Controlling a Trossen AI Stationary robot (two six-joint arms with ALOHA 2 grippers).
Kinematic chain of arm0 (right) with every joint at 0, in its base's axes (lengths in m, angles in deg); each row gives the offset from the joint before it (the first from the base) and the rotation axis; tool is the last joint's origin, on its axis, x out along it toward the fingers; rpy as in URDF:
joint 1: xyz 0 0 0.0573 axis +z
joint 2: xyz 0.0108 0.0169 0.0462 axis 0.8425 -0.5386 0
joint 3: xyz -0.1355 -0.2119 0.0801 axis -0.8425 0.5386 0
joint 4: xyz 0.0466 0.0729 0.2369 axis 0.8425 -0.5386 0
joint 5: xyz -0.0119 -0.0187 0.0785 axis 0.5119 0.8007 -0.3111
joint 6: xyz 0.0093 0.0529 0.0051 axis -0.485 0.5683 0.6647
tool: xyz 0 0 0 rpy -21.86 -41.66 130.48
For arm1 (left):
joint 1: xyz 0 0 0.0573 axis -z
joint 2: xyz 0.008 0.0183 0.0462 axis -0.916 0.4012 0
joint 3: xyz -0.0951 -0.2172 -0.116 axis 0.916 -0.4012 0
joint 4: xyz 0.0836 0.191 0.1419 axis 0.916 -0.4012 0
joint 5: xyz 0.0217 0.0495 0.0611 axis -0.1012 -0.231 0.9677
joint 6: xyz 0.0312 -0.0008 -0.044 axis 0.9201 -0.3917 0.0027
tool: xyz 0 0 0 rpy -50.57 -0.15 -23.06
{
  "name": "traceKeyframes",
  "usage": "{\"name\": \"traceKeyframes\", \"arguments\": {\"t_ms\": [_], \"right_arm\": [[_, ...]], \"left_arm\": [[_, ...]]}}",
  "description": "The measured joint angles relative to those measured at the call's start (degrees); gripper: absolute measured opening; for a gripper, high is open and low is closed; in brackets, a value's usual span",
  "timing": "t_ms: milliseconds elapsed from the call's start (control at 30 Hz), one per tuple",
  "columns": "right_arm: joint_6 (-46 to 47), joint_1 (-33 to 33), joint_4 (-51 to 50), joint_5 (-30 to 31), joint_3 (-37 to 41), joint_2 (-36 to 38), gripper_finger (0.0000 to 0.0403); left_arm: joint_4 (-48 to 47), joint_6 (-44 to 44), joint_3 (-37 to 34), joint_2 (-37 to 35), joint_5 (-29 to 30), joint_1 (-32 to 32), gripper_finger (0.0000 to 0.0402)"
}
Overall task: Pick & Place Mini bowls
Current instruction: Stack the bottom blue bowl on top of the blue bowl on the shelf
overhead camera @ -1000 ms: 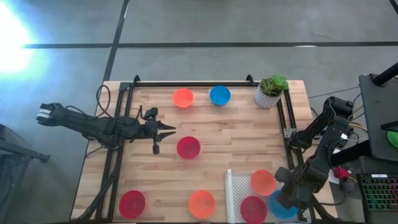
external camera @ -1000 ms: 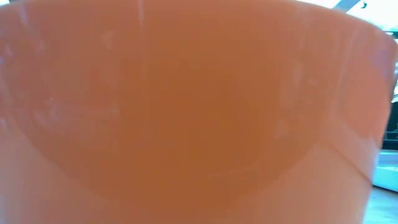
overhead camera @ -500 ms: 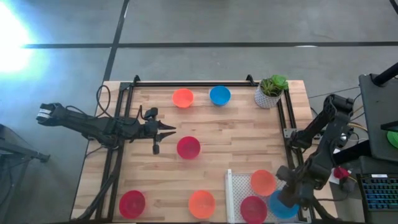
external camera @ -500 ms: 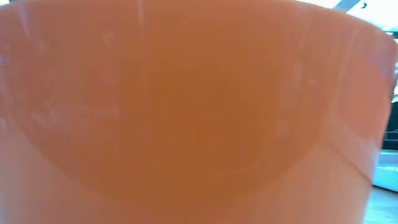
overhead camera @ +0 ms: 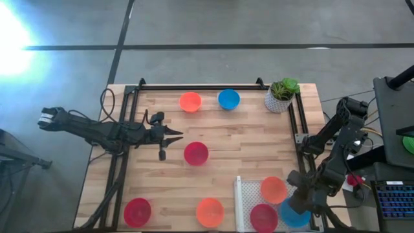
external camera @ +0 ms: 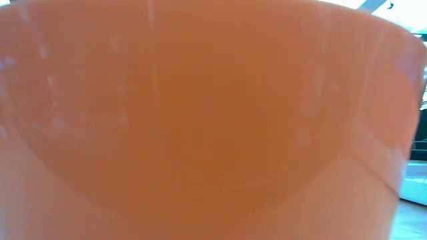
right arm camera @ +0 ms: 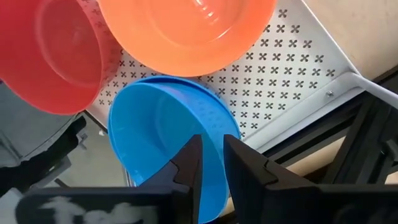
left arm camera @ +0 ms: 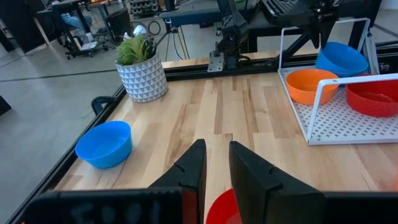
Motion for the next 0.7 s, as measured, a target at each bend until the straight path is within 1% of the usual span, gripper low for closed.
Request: {"name": "traceKeyframes", "arguments": {"t_ms": [100, 200, 367, 700], "right_arm": [[0.13, 0.00, -0.02, 0.42, 0.26, 0.00, 0.0055], [-0.16, 0.00, 0.05, 2.87, 1.21, 0.00, 0.0050], [-0.46, 0.00, 2.93, 2.67, 3.99, 0.04, 0.0047], [-0.46, 0.01, 1.56, 2.84, 5.06, 0.03, 0.0047]], "left_arm": [[-0.05, 0.48, 0.00, 0.00, 0.00, 0.00, 0.0064], [-0.03, 0.76, 0.00, 0.00, 0.00, 0.02, 0.0064], [-0.01, 0.83, 0.00, 0.00, 0.00, 0.02, 0.0064], [0.01, 0.95, 0.00, 0.00, 0.00, 0.00, 0.0064]]}}
